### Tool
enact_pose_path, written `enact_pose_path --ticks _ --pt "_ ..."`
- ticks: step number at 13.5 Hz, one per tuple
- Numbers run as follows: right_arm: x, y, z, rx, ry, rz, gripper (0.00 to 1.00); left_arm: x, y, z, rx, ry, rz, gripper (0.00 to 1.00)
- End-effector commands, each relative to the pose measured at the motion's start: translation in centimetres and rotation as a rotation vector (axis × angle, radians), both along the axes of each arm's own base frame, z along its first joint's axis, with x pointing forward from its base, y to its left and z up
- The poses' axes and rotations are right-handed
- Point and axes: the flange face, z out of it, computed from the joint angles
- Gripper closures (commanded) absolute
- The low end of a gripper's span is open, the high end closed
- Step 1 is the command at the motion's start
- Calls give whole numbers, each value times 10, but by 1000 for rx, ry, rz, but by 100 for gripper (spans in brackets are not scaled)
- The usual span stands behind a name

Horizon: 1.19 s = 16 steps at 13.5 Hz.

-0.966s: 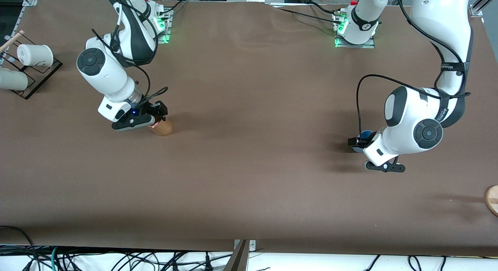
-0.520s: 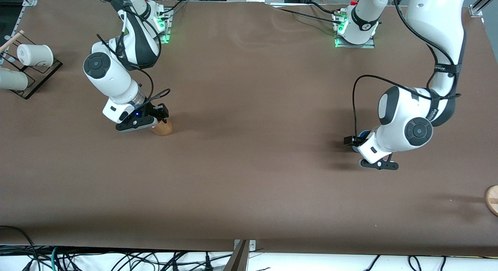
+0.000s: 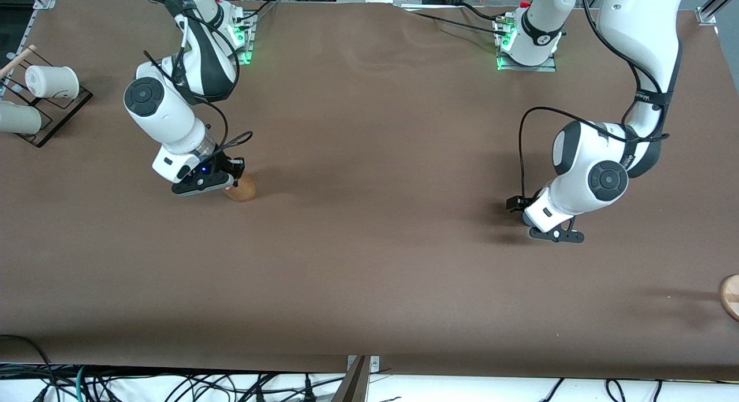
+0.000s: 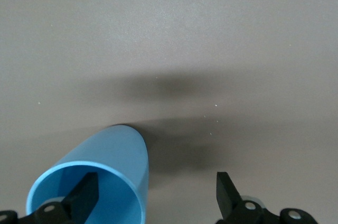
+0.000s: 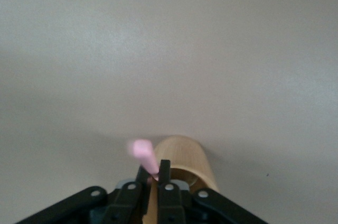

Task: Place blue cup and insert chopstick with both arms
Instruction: 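Grasp the pink chopstick with the right gripper while the left gripper grasps the cup, then carry the blue cup with the left gripper toward the table's middle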

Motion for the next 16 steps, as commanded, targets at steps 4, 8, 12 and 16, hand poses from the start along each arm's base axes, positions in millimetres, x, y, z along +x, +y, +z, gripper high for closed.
enact_pose_path --ticks 4,8,12,16 --pt "18 18 90 11 -16 37 100 -9 11 2 20 -22 -7 100" --pt "33 22 184 -14 55 50 100 -6 9 10 15 -25 0 100" --pt "33 16 246 -25 83 56 100 11 -55 65 -20 -14 11 100" --pt "43 -1 241 -33 99 49 100 -7 -191 109 -40 -29 58 100"
